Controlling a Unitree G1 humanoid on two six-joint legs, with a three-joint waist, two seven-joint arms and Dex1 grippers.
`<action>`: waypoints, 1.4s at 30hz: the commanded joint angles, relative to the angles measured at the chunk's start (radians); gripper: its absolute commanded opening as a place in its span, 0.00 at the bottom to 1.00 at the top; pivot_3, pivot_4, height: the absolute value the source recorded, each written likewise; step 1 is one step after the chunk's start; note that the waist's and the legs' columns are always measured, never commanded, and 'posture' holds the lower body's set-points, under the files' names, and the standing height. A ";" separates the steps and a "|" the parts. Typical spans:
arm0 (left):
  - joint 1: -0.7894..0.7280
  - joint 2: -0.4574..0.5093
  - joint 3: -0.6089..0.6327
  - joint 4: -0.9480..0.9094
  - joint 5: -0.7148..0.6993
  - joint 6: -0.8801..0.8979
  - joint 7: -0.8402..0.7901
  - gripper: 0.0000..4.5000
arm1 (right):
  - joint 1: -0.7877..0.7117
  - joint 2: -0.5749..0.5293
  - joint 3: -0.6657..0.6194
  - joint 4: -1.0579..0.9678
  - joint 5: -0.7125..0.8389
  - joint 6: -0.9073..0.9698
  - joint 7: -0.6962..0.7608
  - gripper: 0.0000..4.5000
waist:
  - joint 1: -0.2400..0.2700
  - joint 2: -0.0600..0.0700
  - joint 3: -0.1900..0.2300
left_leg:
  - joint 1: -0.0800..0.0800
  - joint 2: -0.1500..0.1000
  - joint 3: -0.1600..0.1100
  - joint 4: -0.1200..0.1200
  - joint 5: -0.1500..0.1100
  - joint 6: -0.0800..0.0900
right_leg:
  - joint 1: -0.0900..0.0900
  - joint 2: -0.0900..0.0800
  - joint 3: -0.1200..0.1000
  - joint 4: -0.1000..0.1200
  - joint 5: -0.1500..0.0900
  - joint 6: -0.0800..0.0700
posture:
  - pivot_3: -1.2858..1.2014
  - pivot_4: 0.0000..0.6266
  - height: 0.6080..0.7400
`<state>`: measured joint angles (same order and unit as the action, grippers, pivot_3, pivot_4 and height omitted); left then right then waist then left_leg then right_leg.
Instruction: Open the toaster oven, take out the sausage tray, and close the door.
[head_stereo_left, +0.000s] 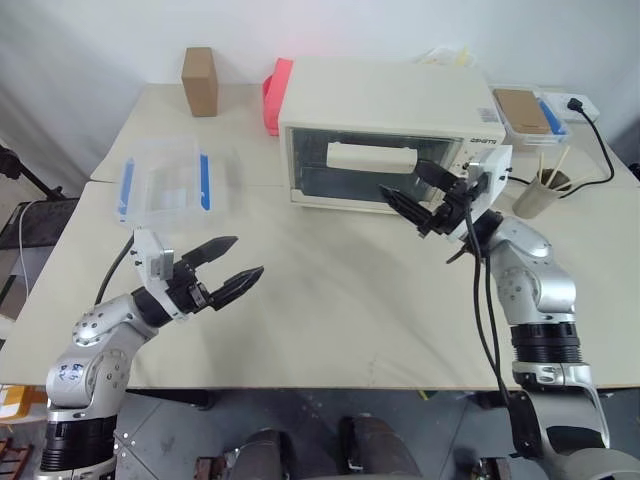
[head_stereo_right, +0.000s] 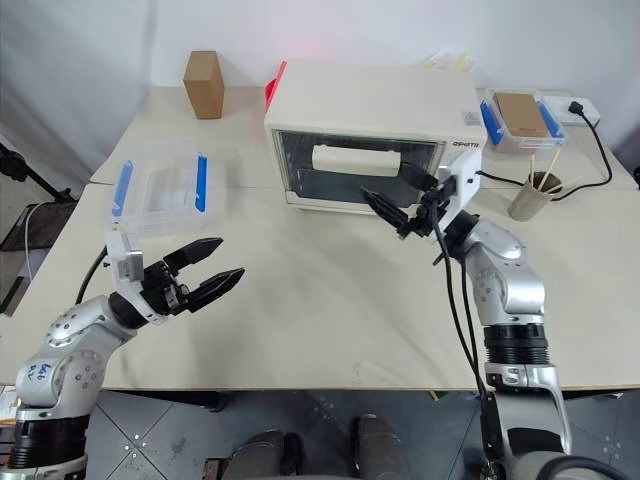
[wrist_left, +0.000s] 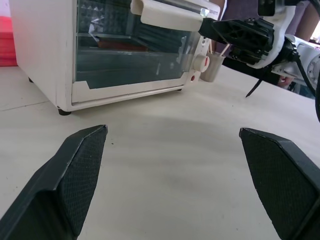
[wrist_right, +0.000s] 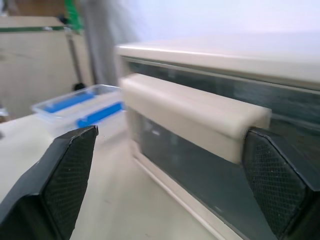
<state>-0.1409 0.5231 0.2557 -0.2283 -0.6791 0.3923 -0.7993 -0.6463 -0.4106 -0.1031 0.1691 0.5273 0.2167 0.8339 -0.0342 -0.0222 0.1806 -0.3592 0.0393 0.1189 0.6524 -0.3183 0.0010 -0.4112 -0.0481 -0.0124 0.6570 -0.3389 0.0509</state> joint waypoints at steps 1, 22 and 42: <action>-0.011 -0.007 0.010 -0.016 0.001 -0.012 0.020 1.00 | 0.012 -0.004 0.008 -0.052 0.002 -0.052 0.080 1.00 | -0.004 0.000 0.000 | 0.000 0.000 0.000 0.000 0.000 0.000 | 0.000 0.000 0.000 0.000 0.000 0.000 | 0.52 0.24 1.00; -0.601 -0.070 -0.086 0.530 0.098 -0.037 -0.058 0.00 | 0.150 -0.107 0.075 0.060 -0.220 -0.569 0.334 1.00 | 0.002 0.000 0.000 | -0.001 0.002 0.002 0.004 0.001 -0.001 | -0.001 0.003 0.000 0.003 0.000 0.000 | 0.52 0.24 1.00; -0.724 -0.177 -0.239 0.918 0.375 -0.336 -0.244 0.00 | 0.646 -0.222 -0.153 -0.207 -0.234 -0.553 0.134 1.00 | 0.030 0.000 0.000 | -0.010 0.003 0.001 0.014 0.000 0.000 | -0.006 0.004 -0.001 0.004 0.000 0.000 | 0.52 0.24 1.00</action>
<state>-0.8772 0.3335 0.0242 0.7005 -0.3235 0.0852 -1.0200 -0.0287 -0.6139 -0.1887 0.0146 0.2738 -0.3310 1.0018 -0.0043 -0.0222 0.1810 -0.3684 0.0427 0.1199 0.6664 -0.3183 0.0004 -0.4163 -0.0440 -0.0137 0.6607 -0.3386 0.0513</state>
